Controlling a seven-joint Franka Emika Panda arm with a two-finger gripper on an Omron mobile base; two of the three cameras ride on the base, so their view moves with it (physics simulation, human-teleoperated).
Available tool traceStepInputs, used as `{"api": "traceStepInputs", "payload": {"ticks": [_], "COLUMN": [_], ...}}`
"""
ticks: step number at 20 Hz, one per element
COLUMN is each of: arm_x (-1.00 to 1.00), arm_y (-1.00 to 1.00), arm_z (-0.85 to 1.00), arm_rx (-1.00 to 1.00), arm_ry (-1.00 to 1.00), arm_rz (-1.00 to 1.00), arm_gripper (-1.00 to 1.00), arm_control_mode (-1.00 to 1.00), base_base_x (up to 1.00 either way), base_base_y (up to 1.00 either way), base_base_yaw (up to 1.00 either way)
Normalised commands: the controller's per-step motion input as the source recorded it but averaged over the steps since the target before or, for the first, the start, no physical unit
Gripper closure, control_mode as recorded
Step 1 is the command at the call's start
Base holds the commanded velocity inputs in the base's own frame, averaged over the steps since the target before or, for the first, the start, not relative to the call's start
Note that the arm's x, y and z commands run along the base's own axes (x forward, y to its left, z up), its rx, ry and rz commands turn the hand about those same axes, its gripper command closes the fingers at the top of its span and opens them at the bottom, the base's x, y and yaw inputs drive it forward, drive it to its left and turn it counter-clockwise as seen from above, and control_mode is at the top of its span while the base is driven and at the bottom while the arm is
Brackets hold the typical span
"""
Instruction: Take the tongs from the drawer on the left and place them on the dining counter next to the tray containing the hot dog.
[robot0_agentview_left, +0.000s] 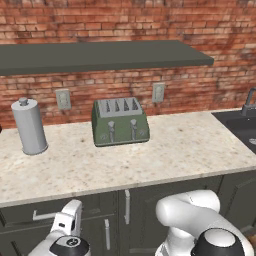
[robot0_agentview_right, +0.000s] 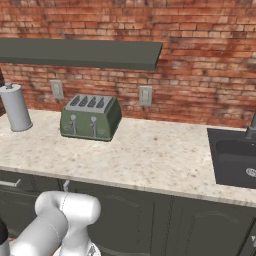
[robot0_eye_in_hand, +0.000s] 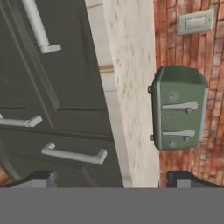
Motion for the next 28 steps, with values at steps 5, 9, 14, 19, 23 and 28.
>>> {"api": "traceStepInputs", "payload": {"ticks": [5, 9, 14, 19, 23, 28], "arm_x": [0.18, 0.2, 0.01, 0.02, 0.12, 0.27], "arm_y": [0.02, 0.06, 0.3, 0.32, 0.19, 0.11], "arm_z": [-0.17, -0.19, -0.21, -0.16, -0.17, -0.21], "arm_rx": [-0.06, -0.04, -0.02, -0.03, -0.01, 0.0], "arm_ry": [-0.16, -0.12, -0.06, 0.02, 0.12, 0.11], "arm_rz": [0.1, 0.1, 0.14, 0.13, 0.13, 0.09], "arm_gripper": [-1.0, -1.0, -1.0, -1.0, -1.0, -1.0], "arm_control_mode": [-1.0, -1.0, -1.0, -1.0, -1.0, -1.0], "base_base_x": [0.0, 0.0, 0.0, 0.0, 0.0, 0.0], "base_base_y": [0.0, 0.0, 0.0, 0.0, 0.0, 0.0], "base_base_yaw": [0.0, 0.0, 0.0, 0.0, 0.0, 0.0]}}
